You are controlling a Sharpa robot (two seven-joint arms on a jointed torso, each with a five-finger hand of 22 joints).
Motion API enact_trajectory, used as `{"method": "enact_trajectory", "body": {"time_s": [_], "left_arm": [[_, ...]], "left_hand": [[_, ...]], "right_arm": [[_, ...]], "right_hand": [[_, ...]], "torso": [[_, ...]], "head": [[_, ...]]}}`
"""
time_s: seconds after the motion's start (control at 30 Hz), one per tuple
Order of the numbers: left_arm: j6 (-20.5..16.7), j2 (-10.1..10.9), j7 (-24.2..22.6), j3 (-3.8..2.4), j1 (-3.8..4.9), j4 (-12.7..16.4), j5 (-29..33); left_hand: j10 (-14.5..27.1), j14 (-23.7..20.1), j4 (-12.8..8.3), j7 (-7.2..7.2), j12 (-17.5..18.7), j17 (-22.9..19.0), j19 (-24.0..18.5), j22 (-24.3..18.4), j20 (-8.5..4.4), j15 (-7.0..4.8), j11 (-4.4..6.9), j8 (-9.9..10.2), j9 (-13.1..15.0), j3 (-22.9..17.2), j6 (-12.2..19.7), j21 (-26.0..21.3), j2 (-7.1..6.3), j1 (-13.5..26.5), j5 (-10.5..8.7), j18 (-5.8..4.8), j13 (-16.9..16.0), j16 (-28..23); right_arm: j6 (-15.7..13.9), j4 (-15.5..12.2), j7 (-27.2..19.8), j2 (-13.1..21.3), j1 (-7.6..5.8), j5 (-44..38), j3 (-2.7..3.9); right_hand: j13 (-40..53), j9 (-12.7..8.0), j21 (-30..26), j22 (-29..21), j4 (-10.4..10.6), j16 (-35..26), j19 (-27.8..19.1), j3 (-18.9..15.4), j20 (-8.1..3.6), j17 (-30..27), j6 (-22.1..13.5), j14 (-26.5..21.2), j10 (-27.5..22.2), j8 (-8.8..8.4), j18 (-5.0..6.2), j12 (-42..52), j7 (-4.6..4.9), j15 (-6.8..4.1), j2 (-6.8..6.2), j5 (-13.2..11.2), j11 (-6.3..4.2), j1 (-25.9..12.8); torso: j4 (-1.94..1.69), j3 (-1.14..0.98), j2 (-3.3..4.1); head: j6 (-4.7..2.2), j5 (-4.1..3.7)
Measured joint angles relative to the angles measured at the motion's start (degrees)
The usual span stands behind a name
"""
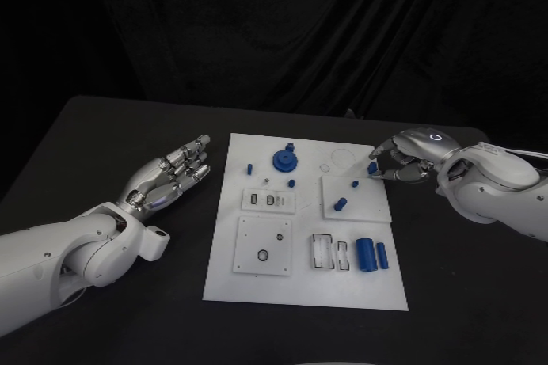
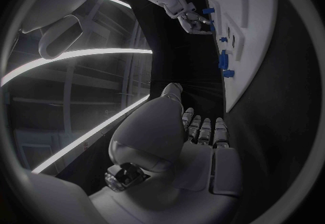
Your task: Assemble the parts on the task board
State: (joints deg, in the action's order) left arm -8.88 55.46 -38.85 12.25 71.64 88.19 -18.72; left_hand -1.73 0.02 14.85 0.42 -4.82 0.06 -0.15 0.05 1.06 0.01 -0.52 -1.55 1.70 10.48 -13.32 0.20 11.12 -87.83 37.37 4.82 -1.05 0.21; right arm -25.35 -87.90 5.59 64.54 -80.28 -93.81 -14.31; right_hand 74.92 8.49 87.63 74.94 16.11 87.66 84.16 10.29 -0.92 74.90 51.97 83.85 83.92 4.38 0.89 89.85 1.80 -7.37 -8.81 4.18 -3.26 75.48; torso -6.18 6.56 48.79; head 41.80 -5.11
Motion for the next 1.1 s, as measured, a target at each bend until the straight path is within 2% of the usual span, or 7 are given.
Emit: {"method": "enact_trajectory", "body": {"time_s": [0.2, 0.33, 0.67, 0.73, 1.03, 1.1], "left_arm": [[0.2, -0.1, 0.0, 0.0, 0.0, -0.2, 0.0], [0.4, -0.2, 0.0, 0.0, 0.0, -0.3, 0.0], [0.7, -0.2, 0.0, 0.0, 0.0, -0.4, 0.0], [0.7, -0.2, 0.0, 0.0, 0.0, -0.4, 0.0], [0.9, -0.3, 0.0, 0.0, 0.0, -0.4, 0.0], [0.9, -0.3, 0.0, 0.0, 0.0, -0.5, 0.0]], "left_hand": [[0.0, -0.2, 0.0, 0.0, 0.0, 0.0, 0.1, 0.0, 0.11, 0.2, 0.0, 0.0, 0.0, 0.0, 0.0, 0.0, 0.0, 0.0, 0.0, 0.0, 0.0, 0.0], [0.0, 0.0, 0.0, 0.0, 0.0, 0.0, 0.2, 0.0, 0.2, 0.41, -0.39, 0.0, 0.0, 0.0, 0.0, 0.0, 0.0, 0.0, 0.0, 0.01, 0.0, 0.0], [0.0, 0.0, -0.2, 0.0, 0.0, 0.0, 0.2, 0.0, 0.2, 0.41, -0.39, 0.0, 0.0, -0.2, 0.0, 0.0, 0.0, 0.0, 0.0, 0.0, 0.0, 0.0], [0.0, 0.0, -0.2, 0.0, 0.0, 0.0, 0.2, 0.0, 0.2, 0.41, -0.39, 0.0, 0.0, -0.2, 0.0, 0.0, 0.0, 0.0, 0.0, 0.0, 0.0, 0.0], [0.0, 0.0, -0.2, 0.0, 0.0, 0.0, 0.2, 0.0, 0.2, 0.4, -0.39, 0.0, 0.0, -0.2, 0.0, 0.0, 0.0, 0.0, 0.0, 0.0, 0.0, 0.0], [0.0, 0.0, -0.2, 0.0, 0.0, 0.0, 0.2, 0.0, 0.2, 0.4, -0.39, 0.0, 0.0, -0.2, 0.0, 0.0, 0.0, 0.0, 0.0, 0.0, 0.0, 0.0]], "right_arm": [[0.3, 0.7, 0.1, -0.6, 0.39, 0.0, 0.01], [0.4, 1.1, 0.1, -0.9, 0.62, 0.0, 0.04], [0.5, 1.6, 0.2, -1.4, 0.91, 0.1, 0.04], [0.5, 1.7, 0.2, -1.4, 0.94, 0.1, 0.04], [0.5, 2.0, 0.3, -1.6, 0.99, 0.1, 0.02], [0.5, 2.0, 0.3, -1.7, 0.99, 0.1, 0.02]], "right_hand": [[0.0, 0.4, -0.3, 0.0, 0.0, 0.0, -0.2, 0.0, 0.21, 0.0, 1.1, 0.0, 0.0, 0.49, 0.0, 0.0, 0.32, 0.0, 0.3, 0.0, 0.0, 0.3], [0.0, 0.6, -0.3, 0.0, 0.0, 0.0, -0.2, 0.0, 0.21, 0.0, 1.5, 0.2, 0.2, 0.8, 0.0, 0.0, 0.31, 0.16, 0.3, 0.0, 0.21, 0.3], [0.0, 1.1, -0.6, 0.0, 0.0, 0.0, -0.2, 0.0, 0.21, 0.0, 2.3, 0.2, 0.2, 1.07, 0.0, 0.0, 0.2, 0.16, 0.54, 0.0, 0.2, 0.5], [0.0, 1.2, -0.6, 0.0, 0.0, 0.0, -0.2, 0.0, 0.21, 0.0, 2.5, 0.2, 0.2, 1.29, 0.0, 0.0, 0.41, 0.16, 0.54, 0.0, 0.2, 0.5], [0.0, 1.7, -1.0, 0.0, 0.0, 0.0, -0.2, 0.0, 0.21, 0.0, 3.0, 0.2, 0.0, 1.56, 0.01, 0.0, 0.55, 0.16, 1.38, 0.0, 0.41, 1.4], [0.0, 2.1, -1.0, 0.0, -0.2, -0.2, -0.2, 0.2, 0.21, 0.0, 3.9, 0.2, 0.0, 2.07, 0.0, 0.0, 0.49, 0.16, 1.52, 0.0, 0.41, 1.5]], "torso": [[0.01, 0.0, 0.02], [0.01, 0.0, 0.02], [0.01, 0.0, 0.05], [0.0, 0.0, 0.05], [-0.03, 0.0, 0.05], [-0.03, 0.0, 0.05]], "head": [[0.09, 0.13], [0.14, 0.23], [0.35, 0.43], [0.35, 0.43], [0.43, 0.43], [0.47, 0.43]]}}
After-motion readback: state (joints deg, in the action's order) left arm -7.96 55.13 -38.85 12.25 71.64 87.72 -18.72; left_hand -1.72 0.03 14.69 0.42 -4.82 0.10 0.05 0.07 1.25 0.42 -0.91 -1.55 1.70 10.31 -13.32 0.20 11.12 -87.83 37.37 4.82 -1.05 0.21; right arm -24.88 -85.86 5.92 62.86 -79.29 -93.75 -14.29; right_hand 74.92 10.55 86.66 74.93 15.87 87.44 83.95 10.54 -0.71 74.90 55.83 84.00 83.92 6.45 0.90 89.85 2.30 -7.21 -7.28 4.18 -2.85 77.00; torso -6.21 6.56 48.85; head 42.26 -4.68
